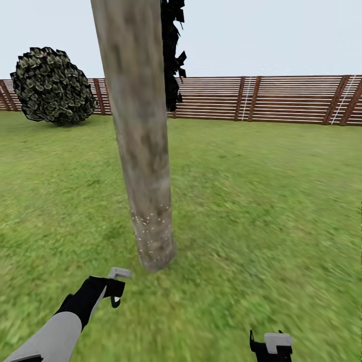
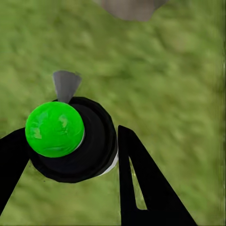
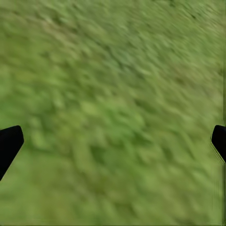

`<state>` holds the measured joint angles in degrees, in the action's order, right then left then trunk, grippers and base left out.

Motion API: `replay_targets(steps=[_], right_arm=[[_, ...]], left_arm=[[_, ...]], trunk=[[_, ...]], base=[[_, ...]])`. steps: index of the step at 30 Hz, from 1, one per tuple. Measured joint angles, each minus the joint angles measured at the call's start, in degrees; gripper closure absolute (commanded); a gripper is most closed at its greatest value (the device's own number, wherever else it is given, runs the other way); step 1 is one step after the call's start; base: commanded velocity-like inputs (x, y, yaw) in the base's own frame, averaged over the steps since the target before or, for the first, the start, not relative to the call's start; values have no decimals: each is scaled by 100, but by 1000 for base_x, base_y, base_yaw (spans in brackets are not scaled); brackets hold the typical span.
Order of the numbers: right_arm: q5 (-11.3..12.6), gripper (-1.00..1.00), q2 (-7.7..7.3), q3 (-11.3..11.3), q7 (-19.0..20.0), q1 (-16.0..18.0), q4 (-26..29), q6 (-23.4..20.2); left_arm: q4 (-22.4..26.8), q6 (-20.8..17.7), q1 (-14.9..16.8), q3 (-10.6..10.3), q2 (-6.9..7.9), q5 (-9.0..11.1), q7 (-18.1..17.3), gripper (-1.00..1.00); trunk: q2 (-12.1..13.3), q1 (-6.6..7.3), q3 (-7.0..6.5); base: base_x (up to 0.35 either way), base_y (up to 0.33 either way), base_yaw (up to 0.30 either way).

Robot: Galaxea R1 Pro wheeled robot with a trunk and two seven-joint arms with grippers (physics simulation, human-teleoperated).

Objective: In the garden, pick up the pesticide atomizer on the floor and spray pesticide onto both trees until each tree trunk is fully covered.

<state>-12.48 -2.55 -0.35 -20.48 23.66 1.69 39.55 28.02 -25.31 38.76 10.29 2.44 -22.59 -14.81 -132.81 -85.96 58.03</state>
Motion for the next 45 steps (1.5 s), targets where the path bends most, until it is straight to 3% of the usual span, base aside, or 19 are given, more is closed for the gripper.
replay_targets(steps=[24,38,45], right_arm=[[6,-100,-17,-3,-18,3,7,0],[13,-100,-25,-9,-26,0,8,0],[17,-100,-35,-9,-26,-2,7,0]], left_arm=[[71,0,0,10,2,0,4,100],[72,8,0,9,33,-18,13,100],[30,9,0,9,3,0,333,100]], trunk=[[0,0,0],[0,0,0],[0,0,0]], base=[[-20,-274,1],[0,-276,137],[0,-276,0]])
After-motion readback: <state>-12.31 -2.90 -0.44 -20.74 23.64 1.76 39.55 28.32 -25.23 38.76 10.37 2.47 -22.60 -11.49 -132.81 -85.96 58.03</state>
